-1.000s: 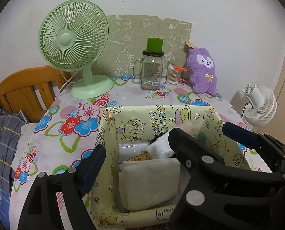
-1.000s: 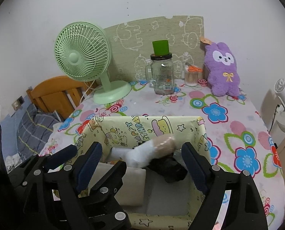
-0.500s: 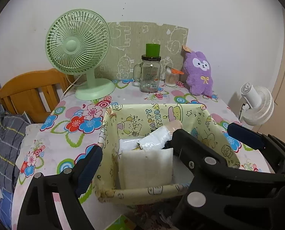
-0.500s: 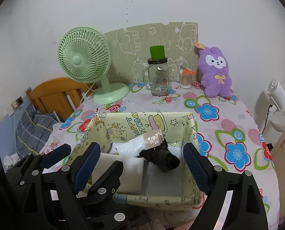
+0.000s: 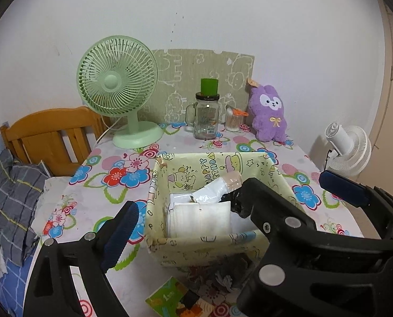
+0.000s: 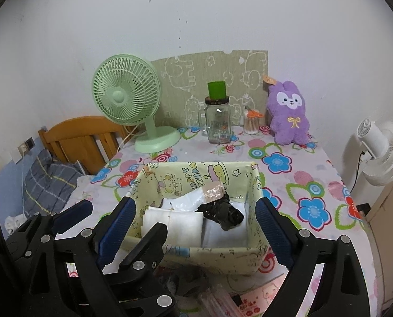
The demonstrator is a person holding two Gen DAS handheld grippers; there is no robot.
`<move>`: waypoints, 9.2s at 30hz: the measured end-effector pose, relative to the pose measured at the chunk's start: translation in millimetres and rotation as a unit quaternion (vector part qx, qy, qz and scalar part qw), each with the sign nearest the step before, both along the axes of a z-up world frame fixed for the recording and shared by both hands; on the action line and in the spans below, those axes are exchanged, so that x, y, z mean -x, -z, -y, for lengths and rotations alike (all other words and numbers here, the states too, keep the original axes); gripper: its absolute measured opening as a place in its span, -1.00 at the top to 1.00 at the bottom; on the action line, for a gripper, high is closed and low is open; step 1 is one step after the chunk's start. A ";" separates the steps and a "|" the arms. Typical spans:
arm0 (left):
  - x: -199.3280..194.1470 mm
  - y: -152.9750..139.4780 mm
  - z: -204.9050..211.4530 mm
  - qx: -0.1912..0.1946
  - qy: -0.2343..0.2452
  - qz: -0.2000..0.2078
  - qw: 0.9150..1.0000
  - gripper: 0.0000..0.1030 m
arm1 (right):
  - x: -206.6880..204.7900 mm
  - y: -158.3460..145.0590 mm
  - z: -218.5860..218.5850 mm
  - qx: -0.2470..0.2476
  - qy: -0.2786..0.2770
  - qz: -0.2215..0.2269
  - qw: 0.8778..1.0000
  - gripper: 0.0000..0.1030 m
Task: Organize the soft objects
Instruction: 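Withdraw both grippers from the basket toward the remaining items, then grasp the green diaper pack with the left gripper while the right gripper grasps the clear straw bundle, then lift and carry the diaper pack and straw bundle toward the basket with both grippers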
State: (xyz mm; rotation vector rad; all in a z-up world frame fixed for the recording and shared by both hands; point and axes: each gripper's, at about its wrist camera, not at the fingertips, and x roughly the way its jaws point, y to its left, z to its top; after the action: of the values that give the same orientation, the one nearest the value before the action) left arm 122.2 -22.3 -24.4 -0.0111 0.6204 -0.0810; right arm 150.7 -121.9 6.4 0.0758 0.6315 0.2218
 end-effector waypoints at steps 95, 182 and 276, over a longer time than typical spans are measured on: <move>49.1 108.4 20.1 -0.038 -0.016 -0.111 0.993 -0.89 | 59.4 116.7 25.9 0.003 0.037 -0.119 0.992 -0.91; 72.8 79.7 11.0 -0.019 -0.004 -0.076 0.997 -0.64 | 97.9 75.8 6.8 0.007 0.062 -0.092 0.994 0.53; -33.7 -12.1 10.3 -0.010 -0.012 0.001 1.000 -0.64 | -21.9 -9.3 8.4 0.006 0.051 -0.008 0.999 0.53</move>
State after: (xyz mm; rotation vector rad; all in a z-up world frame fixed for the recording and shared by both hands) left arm 155.9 -32.7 -12.4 0.0000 0.6183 -0.0516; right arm 172.7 -130.3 15.7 0.0991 0.6439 0.1187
